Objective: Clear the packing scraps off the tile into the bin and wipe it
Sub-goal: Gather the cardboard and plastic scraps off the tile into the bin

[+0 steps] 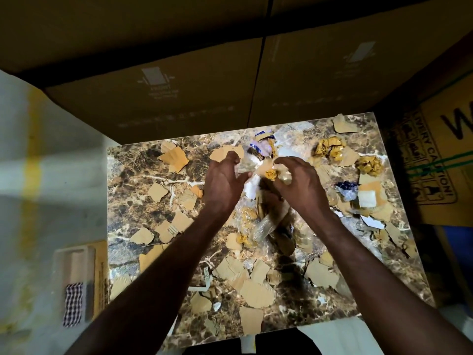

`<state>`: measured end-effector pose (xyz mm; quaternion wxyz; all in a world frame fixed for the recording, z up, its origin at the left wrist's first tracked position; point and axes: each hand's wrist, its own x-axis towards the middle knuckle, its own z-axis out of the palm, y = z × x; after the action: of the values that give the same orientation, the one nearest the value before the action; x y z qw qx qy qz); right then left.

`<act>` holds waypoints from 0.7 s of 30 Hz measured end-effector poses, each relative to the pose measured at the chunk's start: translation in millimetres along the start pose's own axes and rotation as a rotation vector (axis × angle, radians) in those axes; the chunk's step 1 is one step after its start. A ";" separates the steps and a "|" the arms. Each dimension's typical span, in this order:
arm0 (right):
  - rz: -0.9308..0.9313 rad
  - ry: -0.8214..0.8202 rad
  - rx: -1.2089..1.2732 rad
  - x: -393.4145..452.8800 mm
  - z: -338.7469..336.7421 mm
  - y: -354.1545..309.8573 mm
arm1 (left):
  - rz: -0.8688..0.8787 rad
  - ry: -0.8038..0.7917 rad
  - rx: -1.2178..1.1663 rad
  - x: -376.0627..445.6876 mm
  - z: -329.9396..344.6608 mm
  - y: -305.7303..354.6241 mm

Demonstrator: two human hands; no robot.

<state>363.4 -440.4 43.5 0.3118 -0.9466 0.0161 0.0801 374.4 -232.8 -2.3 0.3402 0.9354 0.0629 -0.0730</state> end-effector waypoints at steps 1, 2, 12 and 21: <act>0.001 0.002 0.019 -13.6 -7.2 -0.3 | -0.027 -0.004 -0.048 -13.3 -7.8 4.4; 0.012 0.002 0.036 -28.6 -12.8 -0.3 | -0.051 -0.017 -0.083 -28.1 -15.3 9.6; 0.139 -0.075 0.208 -177.4 22.7 21.8 | 0.171 -0.164 0.024 -167.8 11.3 -9.4; 0.165 -0.066 0.088 -180.9 85.8 56.7 | 0.246 -0.207 0.224 -153.4 42.3 -26.1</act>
<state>168.1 -438.8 -28.6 0.3458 -0.9243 0.0871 0.1359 215.5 -250.6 -23.2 0.2448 0.9556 -0.0958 -0.1333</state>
